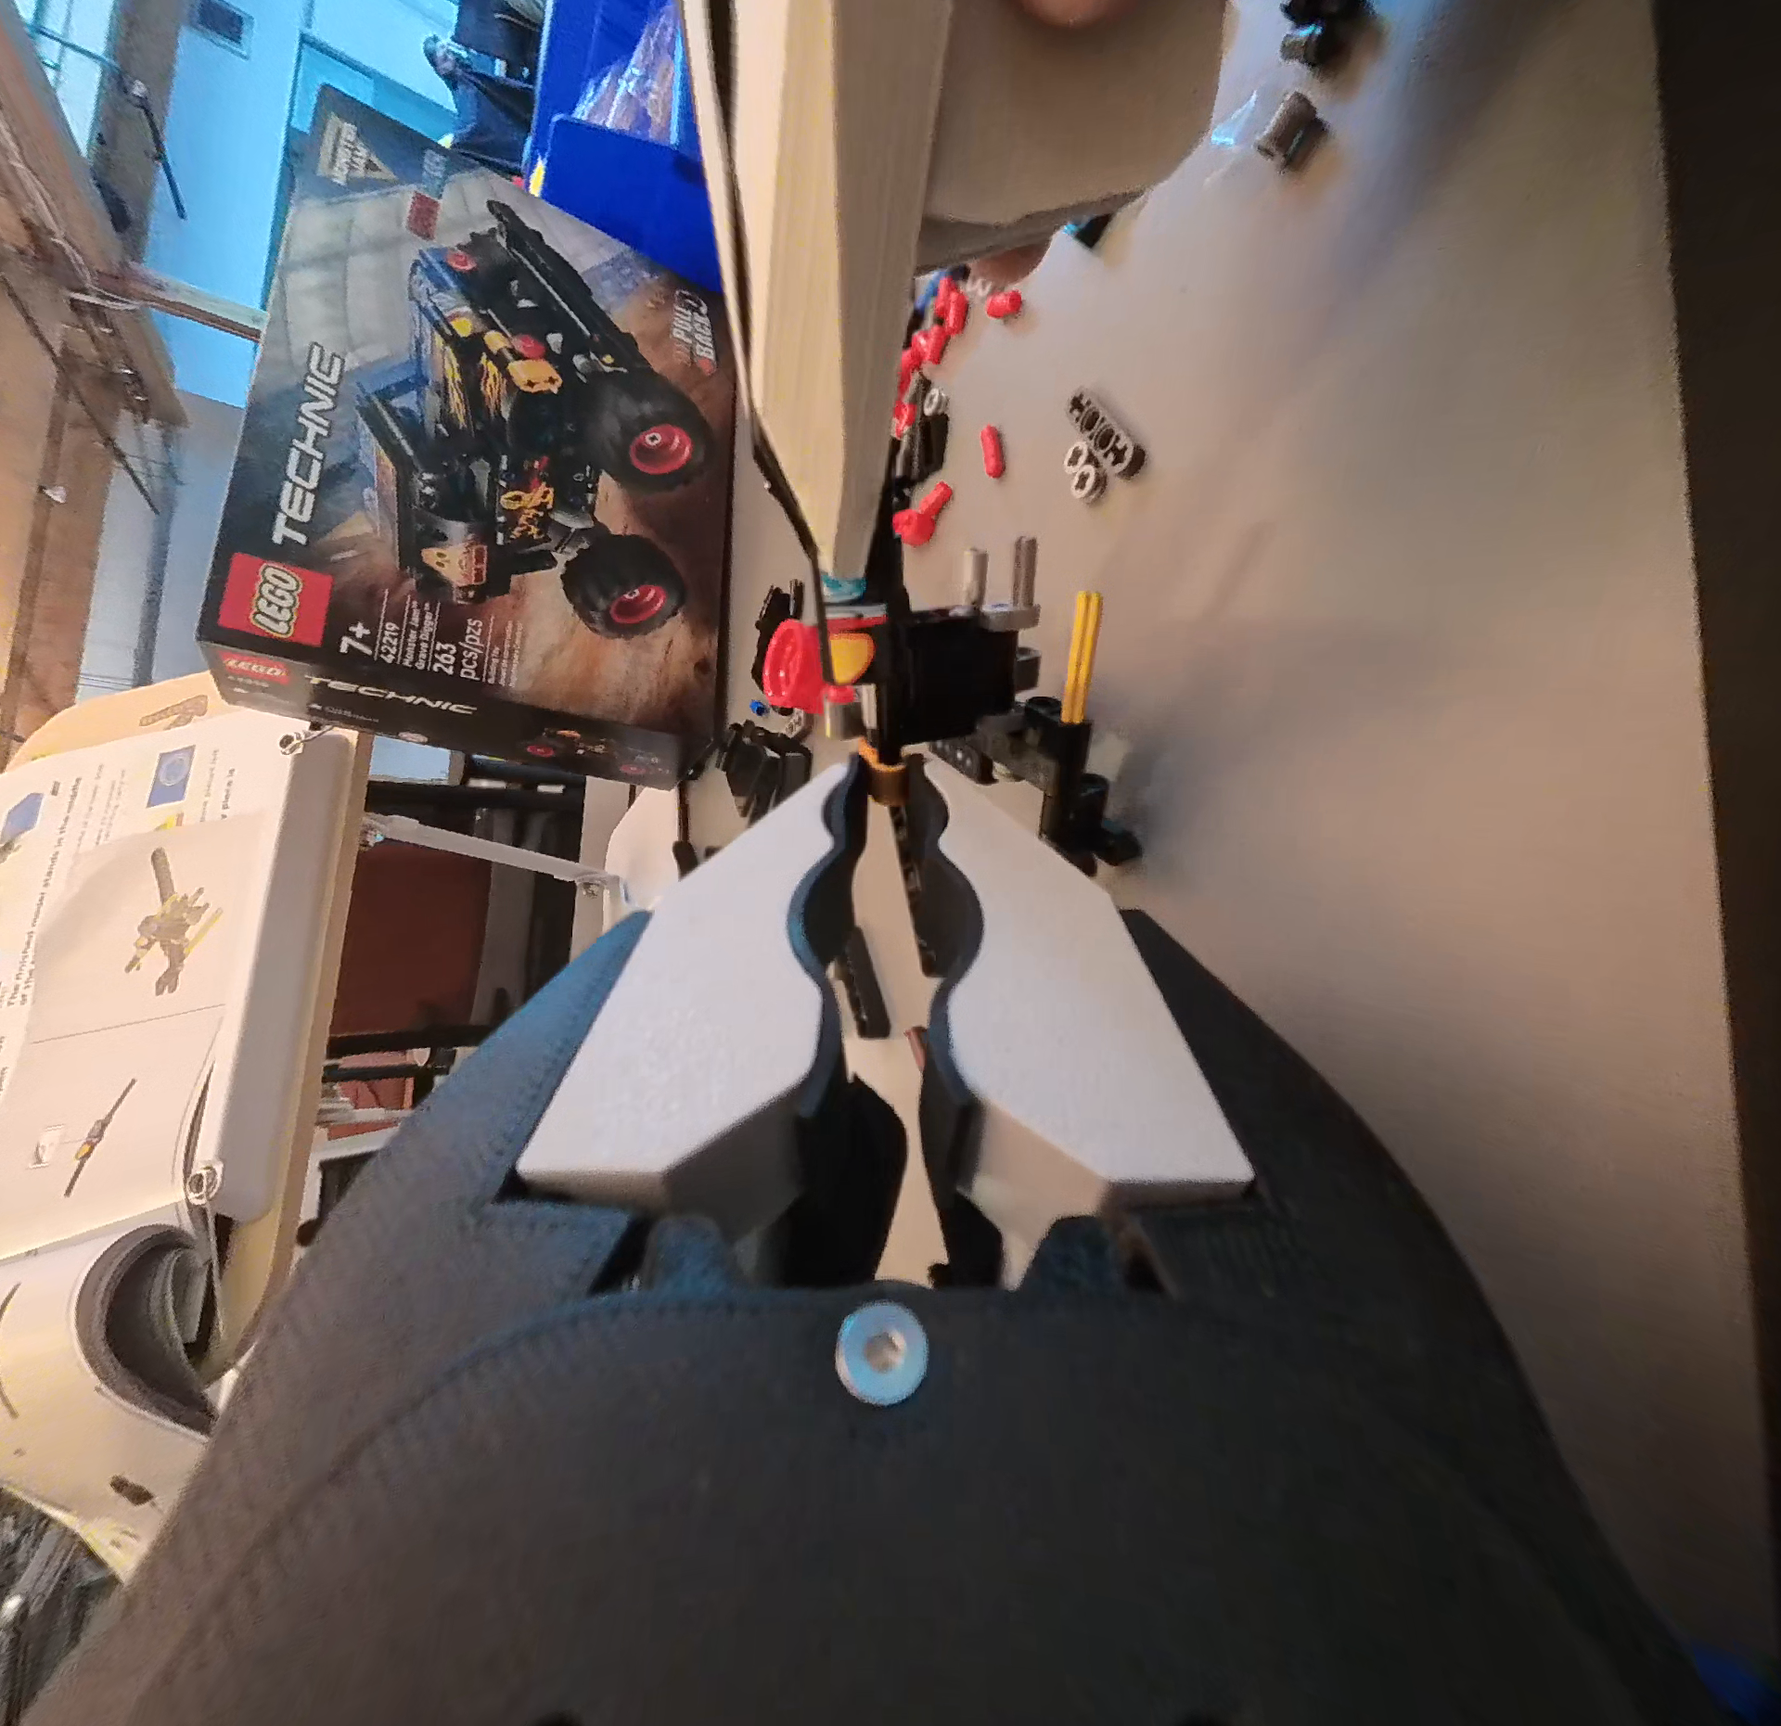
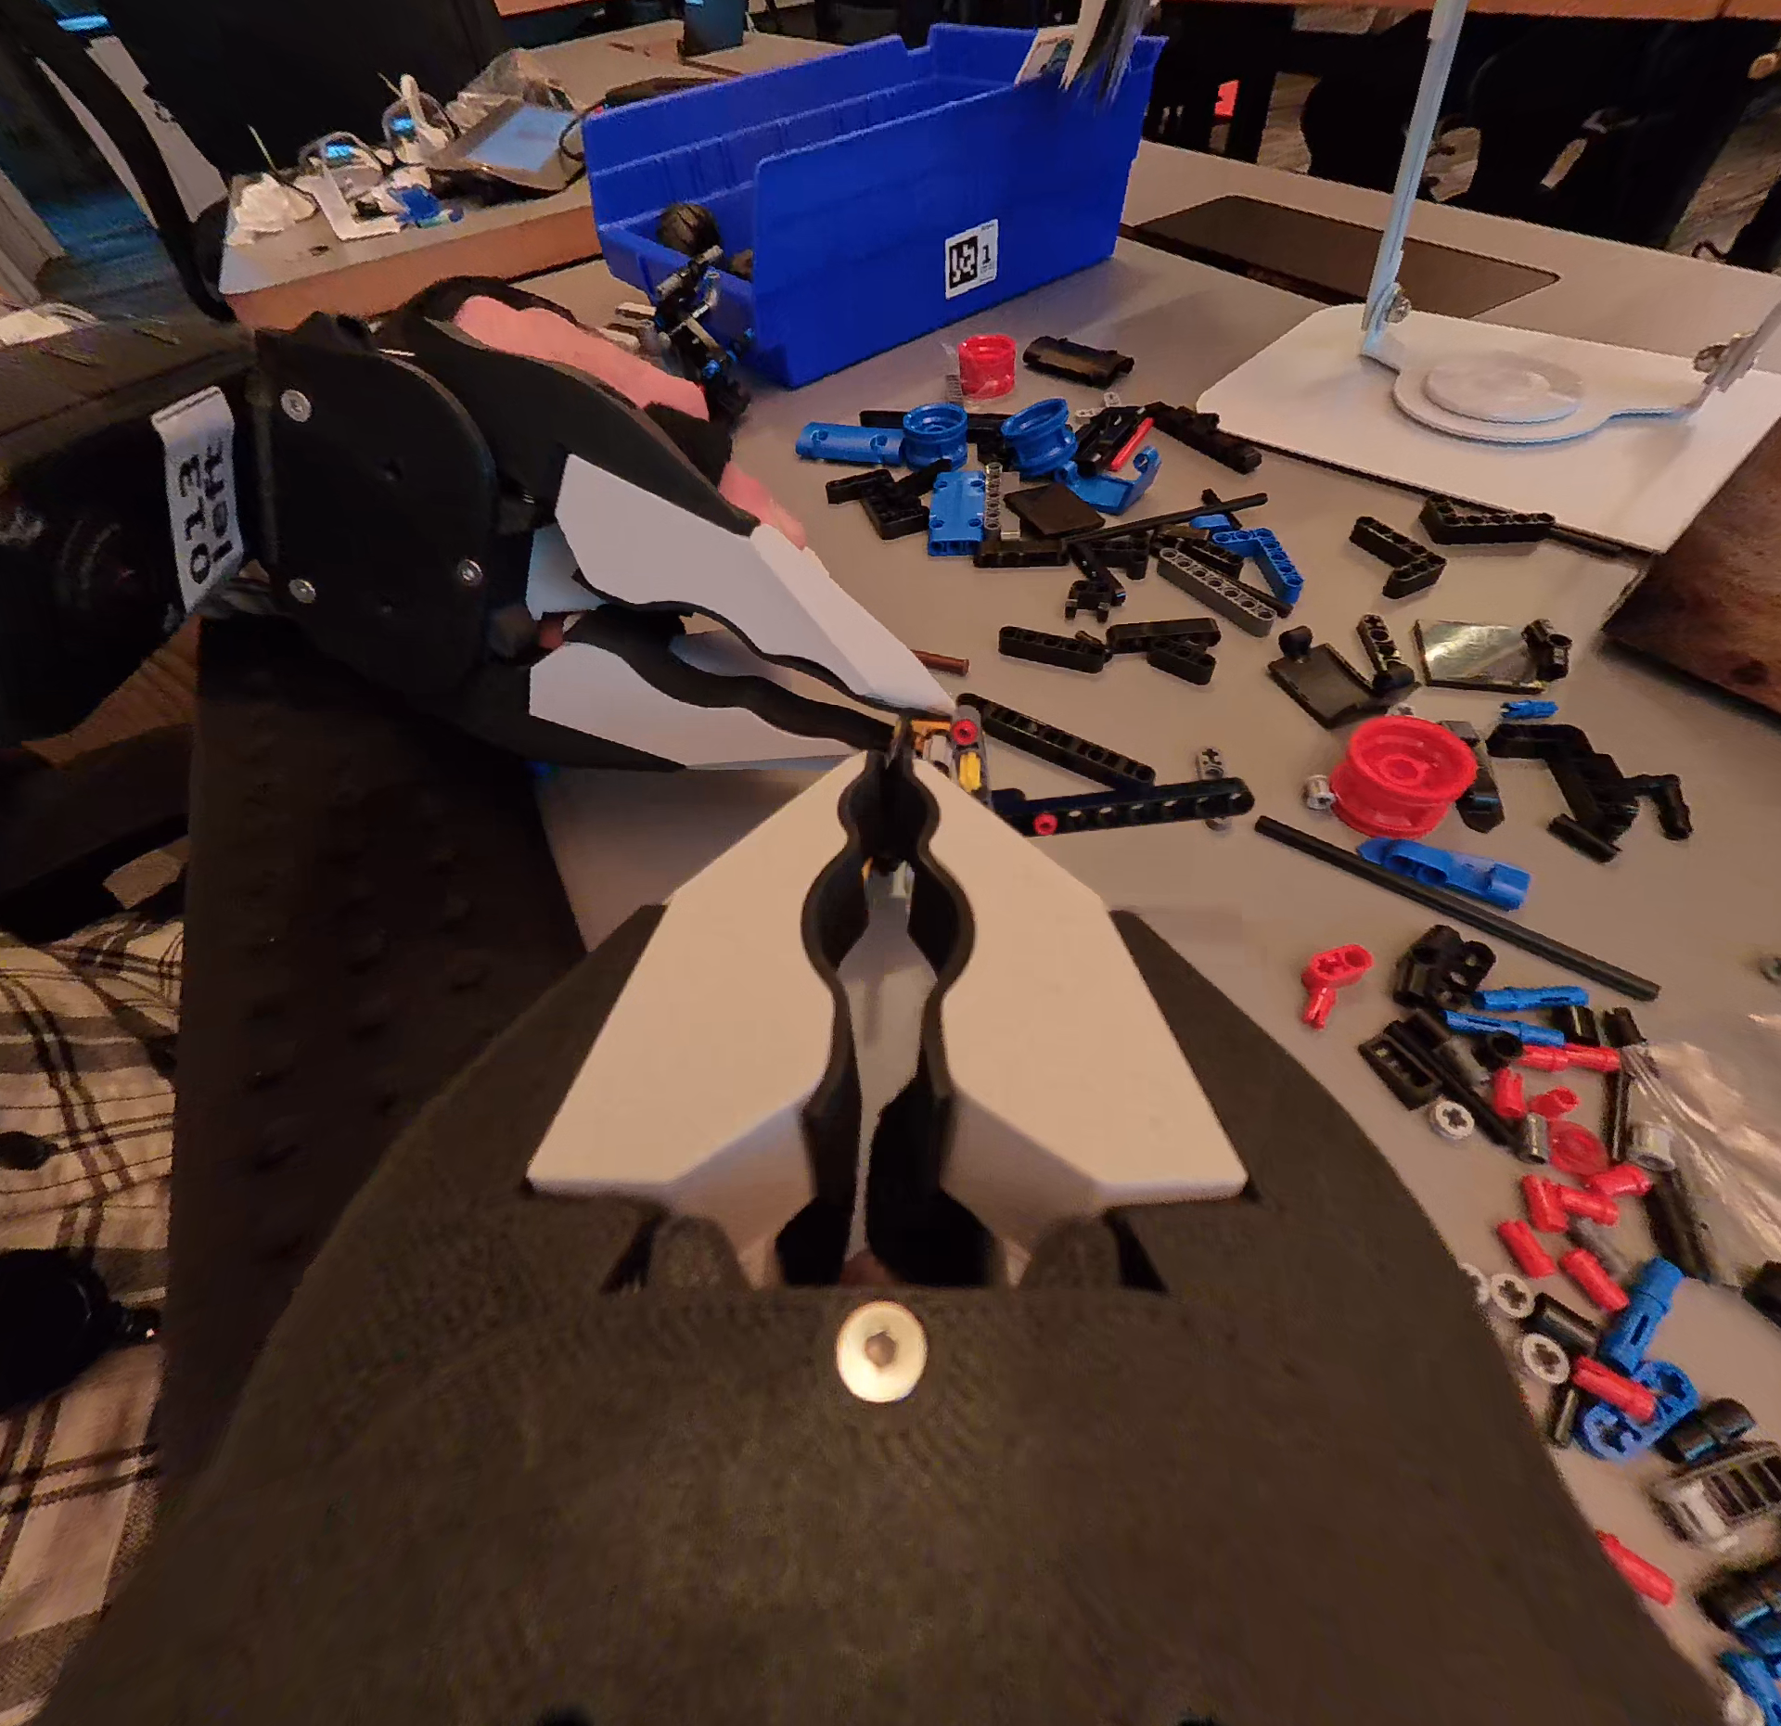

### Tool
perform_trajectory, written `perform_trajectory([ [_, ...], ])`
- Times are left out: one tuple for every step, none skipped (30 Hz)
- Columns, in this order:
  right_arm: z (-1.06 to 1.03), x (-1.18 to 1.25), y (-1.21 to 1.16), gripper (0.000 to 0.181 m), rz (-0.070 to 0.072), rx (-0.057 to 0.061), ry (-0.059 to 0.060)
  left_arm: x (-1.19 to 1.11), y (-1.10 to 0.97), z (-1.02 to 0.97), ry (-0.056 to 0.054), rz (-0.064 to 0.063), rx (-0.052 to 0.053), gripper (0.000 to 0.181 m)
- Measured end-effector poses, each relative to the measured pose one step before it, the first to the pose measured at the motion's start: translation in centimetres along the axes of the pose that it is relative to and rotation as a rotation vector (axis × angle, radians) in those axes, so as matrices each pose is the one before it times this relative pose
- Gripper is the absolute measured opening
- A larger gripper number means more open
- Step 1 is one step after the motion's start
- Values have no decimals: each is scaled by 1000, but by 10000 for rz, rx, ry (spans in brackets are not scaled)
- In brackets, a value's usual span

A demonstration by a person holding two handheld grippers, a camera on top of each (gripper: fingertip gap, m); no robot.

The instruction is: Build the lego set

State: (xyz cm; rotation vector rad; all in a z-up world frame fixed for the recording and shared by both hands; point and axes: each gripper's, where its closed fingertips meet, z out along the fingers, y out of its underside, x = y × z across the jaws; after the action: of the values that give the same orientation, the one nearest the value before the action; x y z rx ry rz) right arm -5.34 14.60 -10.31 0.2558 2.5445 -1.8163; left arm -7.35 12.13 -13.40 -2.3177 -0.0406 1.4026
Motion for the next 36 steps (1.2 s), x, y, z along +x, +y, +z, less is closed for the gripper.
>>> perform_trajectory([
  [44, 82, 69, 0, -18, -44, 61, 31, 54, 16, -49, 74, -58, 3],
  [52, 53, 50, 0, -30, -28, 56, -31, 85, 40, -48, 12, -62, 4],
  [78, -12, 72, 0, -46, -44, 26, -28, 79, 26, 1, -48, -65, 4],
  [73, -26, 30, 0, -70, -32, 27, -25, 56, 39, -13, -24, -69, 4],
  [70, 74, 48, 0, -13, -16, 58, -37, 107, 74, -63, 99, -97, 5],
  [31, 47, 50, 0, -16, -27, 14, -2, 41, 31, -47, 120, -16, 5],
  [-20, -13, -1, 0, 11, 3, -42, 13, -15, 11, 5, -15, 24, 5],
  [-12, 58, -9, 0, 59, 21, -19, -14, 27, 37, 4, -47, 3, 5],
  [-9, 153, 1, 0, 49, 0, 32, -49, 176, 150, 19, -51, -74, 6],
  [-50, 238, -30, 0, 31, 4, 90, -77, 67, 91, 24, 33, -77, 6],
  [-219, 169, -140, 1, -2, 49, 83, -65, -174, -112, -42, 79, 112, 6],
  [-256, 9, 75, 2, -93, -53, 19, -120, -163, -167, -94, 43, 79, 6],
  [-158, -119, 141, 3, -80, -43, -13, 117, -8, -18, 28, 79, -78, 6],
  [-44, -124, 184, 6, -126, -69, 7, 120, 94, 70, -8, 100, -68, 6],
  [-47, -20, 144, 10, -165, -112, 65, -47, 102, 17, -4, 1, -25, 6],
  [-144, 74, 94, 11, -105, -99, 54, -50, 115, 19, 60, -140, -21, 6],
  [-177, 120, 7, 8, 13, 17, 21, -3, 39, -9, 19, -45, 18, 6],
  [-82, 98, 62, 5, 45, 10, -1, 59, -100, -41, -19, 97, 43, 6],
  [45, 68, 174, 2, -26, -86, 50, 82, -187, -37, -29, 90, 28, 6],
  [126, 20, 165, 3, -102, -136, 81, 39, -115, -19, -25, 79, 12, 6],
  [121, -97, 45, 3, -121, -78, 23, -15, 56, 22, -16, 18, -27, 6],
  [60, 18, 11, 3, -110, -56, 58, -1, 23, -9, 35, -77, 36, 6],
  [46, 60, 56, 2, -55, -61, 48, -17, 2, -10, 19, -68, 10, 6],
  [66, -49, 128, 2, -23, -87, -10, -28, 29, -9, -49, 88, -25, 6],
  [44, -69, 68, 2, -18, -23, -9, 16, 3, -25, -35, 38, -8, 6],
  [31, -17, 82, 2, -45, -20, 19, -1, -11, -19, 3, -27, 6, 5],
  [11, -25, -27, 1, -103, 15, 47, 11, -28, -10, 0, 6, -3, 5],
  [58, -70, -44, 1, -53, 10, 18, -1, 22, -10, -52, 69, -52, 4],
  [71, -73, 4, 1, -1, 15, -24, 16, 43, -24, -49, 91, -25, 5],
  [1, -61, -17, 1, -22, 13, -20, 27, -43, -55, 9, -5, 24, 4],
  [18, -19, -18, 1, -40, -5, 13, 3, -5, -15, -15, 18, -28, 4],
  [64, -11, -44, 1, -26, 20, 21, -13, 33, 9, -36, 51, -49, 4],
  [85, -31, -4, 1, -33, -17, 17, -7, 49, -6, 7, 33, -51, 4],
  [101, -44, -9, 1, -60, -22, 25, 18, -62, -17, 17, 33, -9, 4],
  [164, -56, 24, 1, -38, -39, 15, 215, -509, -118, 62, 75, 217, 3],
  [146, -23, 27, 1, -74, -48, 48, -52, 89, 11, -146, 243, -236, 3],
])
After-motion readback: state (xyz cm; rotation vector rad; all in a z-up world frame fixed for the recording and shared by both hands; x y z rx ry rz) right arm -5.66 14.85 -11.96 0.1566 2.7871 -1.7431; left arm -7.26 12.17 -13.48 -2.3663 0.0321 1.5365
